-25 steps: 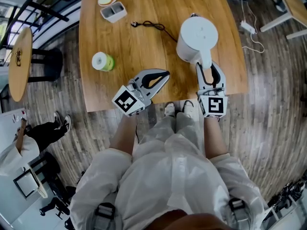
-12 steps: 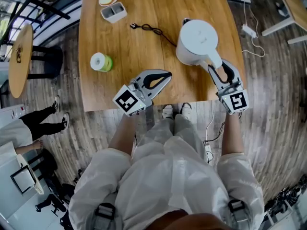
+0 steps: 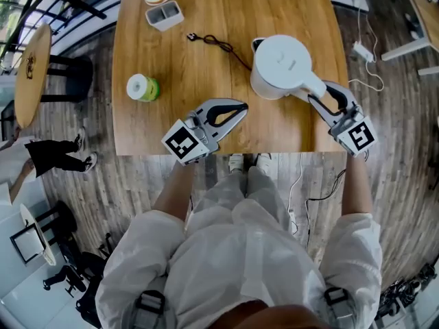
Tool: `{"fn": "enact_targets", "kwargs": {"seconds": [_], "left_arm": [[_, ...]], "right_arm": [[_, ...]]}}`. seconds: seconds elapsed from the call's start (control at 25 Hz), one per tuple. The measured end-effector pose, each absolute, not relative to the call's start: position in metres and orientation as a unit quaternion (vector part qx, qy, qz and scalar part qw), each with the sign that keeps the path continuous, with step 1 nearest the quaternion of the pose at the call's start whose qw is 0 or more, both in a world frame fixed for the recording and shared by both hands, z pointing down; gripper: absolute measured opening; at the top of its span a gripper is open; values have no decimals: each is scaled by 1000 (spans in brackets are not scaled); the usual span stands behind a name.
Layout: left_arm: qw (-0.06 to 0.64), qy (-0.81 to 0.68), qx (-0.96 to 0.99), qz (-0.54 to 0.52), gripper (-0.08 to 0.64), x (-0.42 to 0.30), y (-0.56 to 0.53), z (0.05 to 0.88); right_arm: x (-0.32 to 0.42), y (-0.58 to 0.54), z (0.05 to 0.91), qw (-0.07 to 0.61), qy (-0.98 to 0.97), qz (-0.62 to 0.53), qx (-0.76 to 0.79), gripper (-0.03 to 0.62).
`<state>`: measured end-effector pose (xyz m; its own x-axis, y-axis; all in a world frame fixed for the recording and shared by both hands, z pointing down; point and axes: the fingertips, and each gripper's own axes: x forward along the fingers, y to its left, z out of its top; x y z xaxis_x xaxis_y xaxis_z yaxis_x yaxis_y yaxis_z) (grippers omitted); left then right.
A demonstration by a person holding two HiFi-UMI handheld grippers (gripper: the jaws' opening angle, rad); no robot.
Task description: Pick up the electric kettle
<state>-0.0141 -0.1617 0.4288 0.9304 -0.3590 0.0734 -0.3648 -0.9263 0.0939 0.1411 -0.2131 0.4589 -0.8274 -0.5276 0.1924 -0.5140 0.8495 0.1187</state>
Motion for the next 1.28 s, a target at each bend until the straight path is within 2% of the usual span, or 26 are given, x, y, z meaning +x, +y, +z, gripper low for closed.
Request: {"fn": "enact_targets", "kwargs": {"seconds": [0.48, 0.52, 0.6, 0.64, 0.92, 1.0, 1.12, 1.28], "left_arm": [[66, -202, 977, 12, 16, -1, -187, 442], [64, -208, 976, 10, 76, -3, -193, 443], [63, -223, 973, 14, 287, -6, -205, 448], [64, -228, 971, 18, 334, -8, -212, 452], [85, -196, 977, 22, 487, 5, -246, 476], [88, -181, 979, 22, 549, 11, -255, 481], [69, -149, 986, 38, 582, 22, -261, 492], [48, -118, 991, 48, 584, 38, -266, 502]], "right_arm": [[146, -227, 461, 96, -971, -34, 218, 174], [147, -226, 461, 94, -969, -33, 225, 173], [147, -225, 463, 94, -966, -36, 237, 173], [146, -226, 465, 94, -965, -38, 243, 173], [146, -227, 465, 87, -959, -36, 267, 173], [146, -227, 467, 89, -959, -38, 268, 173], [144, -228, 475, 97, -958, -39, 267, 173], [143, -231, 490, 102, -957, -34, 271, 173]]}}
